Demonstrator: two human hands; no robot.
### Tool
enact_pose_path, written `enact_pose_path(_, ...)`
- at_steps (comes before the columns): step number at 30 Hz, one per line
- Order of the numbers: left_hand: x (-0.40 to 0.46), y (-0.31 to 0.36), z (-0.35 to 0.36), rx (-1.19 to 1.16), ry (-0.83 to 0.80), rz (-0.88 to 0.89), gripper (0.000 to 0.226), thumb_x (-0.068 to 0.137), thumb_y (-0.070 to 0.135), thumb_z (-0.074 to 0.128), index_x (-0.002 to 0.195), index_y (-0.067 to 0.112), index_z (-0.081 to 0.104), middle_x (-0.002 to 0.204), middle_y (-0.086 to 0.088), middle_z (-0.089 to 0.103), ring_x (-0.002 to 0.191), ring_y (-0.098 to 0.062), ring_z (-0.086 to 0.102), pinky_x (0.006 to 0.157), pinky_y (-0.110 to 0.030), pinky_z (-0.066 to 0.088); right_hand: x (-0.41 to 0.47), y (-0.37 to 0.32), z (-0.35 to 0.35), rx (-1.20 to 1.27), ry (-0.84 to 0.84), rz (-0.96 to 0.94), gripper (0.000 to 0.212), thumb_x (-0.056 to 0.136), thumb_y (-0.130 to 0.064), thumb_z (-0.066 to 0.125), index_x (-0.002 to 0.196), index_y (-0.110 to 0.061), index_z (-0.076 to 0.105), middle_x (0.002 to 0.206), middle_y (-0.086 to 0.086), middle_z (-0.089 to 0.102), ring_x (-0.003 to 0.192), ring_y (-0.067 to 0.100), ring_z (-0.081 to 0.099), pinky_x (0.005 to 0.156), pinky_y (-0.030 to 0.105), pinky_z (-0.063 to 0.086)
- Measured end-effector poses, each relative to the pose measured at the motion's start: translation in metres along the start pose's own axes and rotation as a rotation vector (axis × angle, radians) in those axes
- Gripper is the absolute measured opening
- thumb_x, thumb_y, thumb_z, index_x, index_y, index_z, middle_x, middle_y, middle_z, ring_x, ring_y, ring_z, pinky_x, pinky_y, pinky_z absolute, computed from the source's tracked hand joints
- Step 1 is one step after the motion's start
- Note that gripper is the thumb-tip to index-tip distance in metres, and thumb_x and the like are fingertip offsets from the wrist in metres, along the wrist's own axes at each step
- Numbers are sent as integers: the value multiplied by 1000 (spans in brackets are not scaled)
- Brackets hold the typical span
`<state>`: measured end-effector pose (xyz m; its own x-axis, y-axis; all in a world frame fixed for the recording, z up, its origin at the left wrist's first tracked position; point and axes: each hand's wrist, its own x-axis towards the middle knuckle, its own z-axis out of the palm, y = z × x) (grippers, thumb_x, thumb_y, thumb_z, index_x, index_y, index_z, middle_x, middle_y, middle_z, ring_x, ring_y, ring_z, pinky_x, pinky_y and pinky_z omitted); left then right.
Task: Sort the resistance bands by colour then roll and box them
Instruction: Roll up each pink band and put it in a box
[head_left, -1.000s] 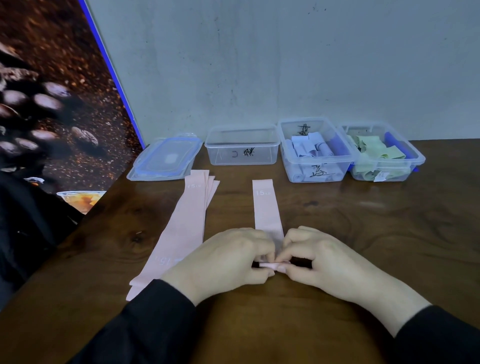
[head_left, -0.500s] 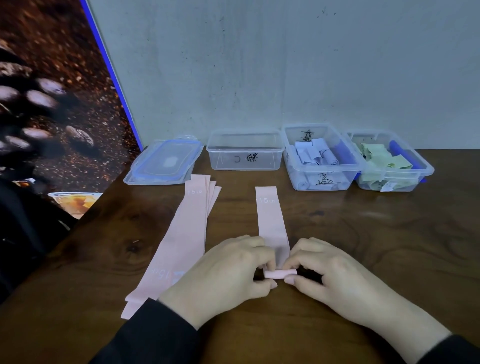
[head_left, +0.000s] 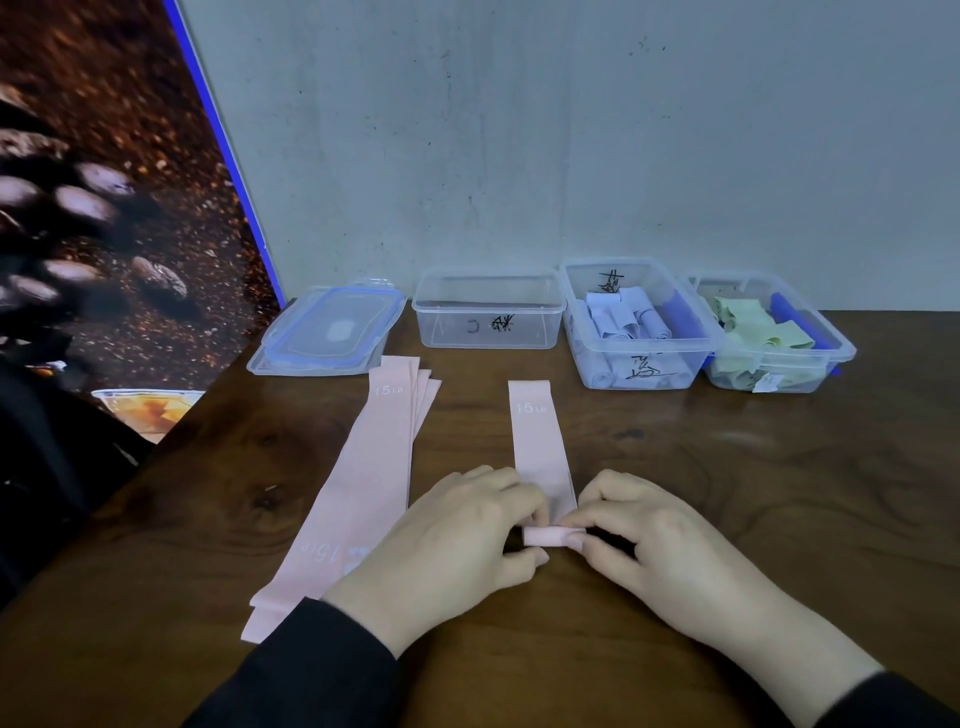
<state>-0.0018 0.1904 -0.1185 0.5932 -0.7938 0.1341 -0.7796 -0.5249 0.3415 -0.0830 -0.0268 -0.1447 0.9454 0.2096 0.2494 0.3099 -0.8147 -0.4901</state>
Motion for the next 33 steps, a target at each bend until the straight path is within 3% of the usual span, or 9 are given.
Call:
enact_pose_path(7,3,-4,4,12,45,-21,20,98,45,54,107,33,67,96,14,54,91,-6,45,79,-21,42,8,-1,-5,-1,-5,-30,8,93,-43,67,100,-39,66,101,-22,53,96,5,55,80,26,50)
enact_pose_path(13,2,-4,4,27,31,-33,25,94,49,58,116,38,60,107,17,54,100,-5,45,91,-24,40,13,6,-1,-20,-2,-21,11,96,-39,65,105,-37,71,100,-22,51,96,4,54,78,21,48)
enact_pose_path(17,2,-5,4,22,64,-43,18,97,42,56,113,38,63,101,18,51,96,-5,44,89,-25,40,16,6,-3,-2,-17,-19,14,97,-40,62,107,-38,72,98,-21,50,94,4,54,77,21,48)
enact_pose_path(21,4,-6,6,24,65,-70,26,101,42,50,123,39,64,103,18,53,97,-4,44,89,-26,42,21,9,-4,-15,-18,-7,12,92,-40,70,102,-40,65,102,-23,52,99,4,53,81,25,49)
enact_pose_path(25,4,-5,5,36,58,-87,33,99,50,51,130,40,58,111,20,53,102,-2,42,93,-26,41,23,11,-5,-12,-14,-11,5,95,-40,65,99,-39,66,101,-24,52,103,7,53,82,23,47)
enact_pose_path(30,10,-5,1,85,37,-76,27,100,48,48,121,36,59,106,18,50,98,-5,41,90,-27,39,25,13,-5,-31,-40,-7,12,98,-44,56,102,-39,67,101,-25,52,105,5,52,84,24,47)
enact_pose_path(33,16,-6,-6,154,-23,-55,27,102,46,44,117,33,62,102,12,53,95,-9,47,86,-32,44,24,14,-6,-11,-49,5,16,95,-48,61,108,-40,65,103,-24,53,107,5,52,86,25,47)
